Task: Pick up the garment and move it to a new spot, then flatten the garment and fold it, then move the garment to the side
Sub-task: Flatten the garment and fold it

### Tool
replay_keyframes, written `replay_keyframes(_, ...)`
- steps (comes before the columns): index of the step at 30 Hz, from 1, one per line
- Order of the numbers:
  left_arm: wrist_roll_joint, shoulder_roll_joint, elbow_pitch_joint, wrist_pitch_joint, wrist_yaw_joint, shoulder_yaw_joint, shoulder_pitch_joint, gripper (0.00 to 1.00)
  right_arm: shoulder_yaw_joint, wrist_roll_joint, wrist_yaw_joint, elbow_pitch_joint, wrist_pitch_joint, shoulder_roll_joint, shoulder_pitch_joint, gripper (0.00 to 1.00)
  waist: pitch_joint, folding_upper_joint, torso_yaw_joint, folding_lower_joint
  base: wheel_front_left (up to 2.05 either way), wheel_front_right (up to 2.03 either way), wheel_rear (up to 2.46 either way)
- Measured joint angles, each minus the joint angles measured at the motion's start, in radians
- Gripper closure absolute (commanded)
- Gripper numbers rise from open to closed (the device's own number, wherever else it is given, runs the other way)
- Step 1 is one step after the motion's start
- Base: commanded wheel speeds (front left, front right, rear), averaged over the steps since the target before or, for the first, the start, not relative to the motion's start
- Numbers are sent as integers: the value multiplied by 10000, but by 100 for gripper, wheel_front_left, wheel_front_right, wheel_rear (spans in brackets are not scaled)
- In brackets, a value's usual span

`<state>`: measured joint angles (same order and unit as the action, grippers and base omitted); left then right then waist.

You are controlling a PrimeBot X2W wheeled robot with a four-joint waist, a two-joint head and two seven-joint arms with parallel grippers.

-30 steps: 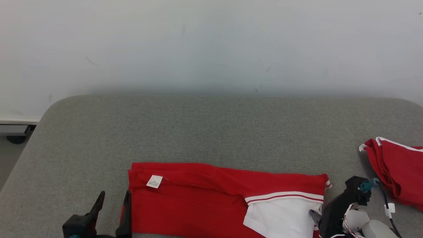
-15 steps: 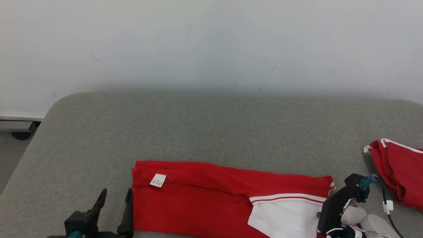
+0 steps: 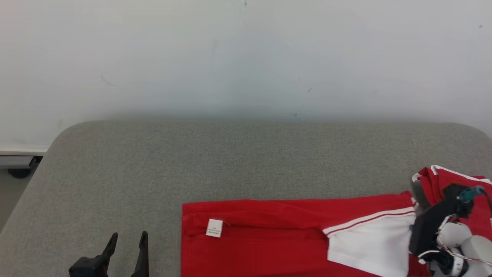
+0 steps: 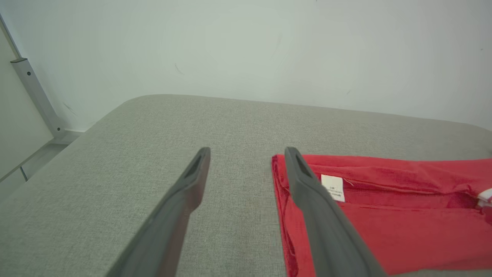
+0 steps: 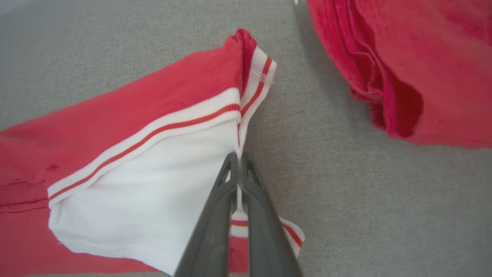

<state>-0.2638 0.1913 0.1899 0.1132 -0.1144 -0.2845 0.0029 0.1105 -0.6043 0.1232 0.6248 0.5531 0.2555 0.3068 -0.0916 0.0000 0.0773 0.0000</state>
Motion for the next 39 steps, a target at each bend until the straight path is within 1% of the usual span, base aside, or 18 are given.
replay_keyframes(7,-6,2,-12,2,-2,59,194,0,-656,226,10,-1258,21,1390,-513,100,-247,0,-253,0,0,0,0)
replay_keyframes(9,-4,-8,-35,2,-8,19,281,0,-928,267,12,-1613,29,1632,-546,100,-298,0,-327,0,0,0,0)
replay_keyframes(12,-2,-13,-61,2,-8,-98,334,0,-1329,621,12,-1850,130,1939,-555,100,-346,0,-401,0,0,0,0)
replay_keyframes(15,12,-12,-100,2,-8,-132,330,0,-1321,792,15,-2242,385,1965,-550,100,-360,0,-444,0,0,0,0)
replay_keyframes(16,12,-2,-100,2,-10,-128,330,0,-1191,796,15,-2441,491,1875,-551,100,-362,0,-454,0,0,0,0)
replay_keyframes(17,12,-8,-105,2,-10,-144,324,0,-844,788,15,-2817,698,1536,-548,100,-359,0,-469,0,0,0,0)
replay_keyframes(23,12,-36,-115,-73,0,-226,292,0,548,686,6,-3695,1361,-31,-516,100,-311,0,-484,0,0,0,0)
replay_keyframes(27,12,-36,-115,-84,4,-244,254,0,1438,669,-4,-3718,1795,-895,-312,100,-250,0,-477,0,0,0,0)
replay_keyframes(31,15,-44,-109,-157,15,-282,35,0,1977,671,-2,-3407,2088,-1661,117,100,-190,0,-437,0,0,0,0)
replay_keyframes(34,65,-92,-92,-163,92,-391,-111,0,2174,675,0,-2995,2226,-2050,273,100,-166,0,-351,0,0,0,0)
replay_keyframes(39,69,-71,-81,-171,92,-385,-111,0,2424,673,4,-2341,2318,-2109,755,100,-105,0,-250,1,0,0,0)
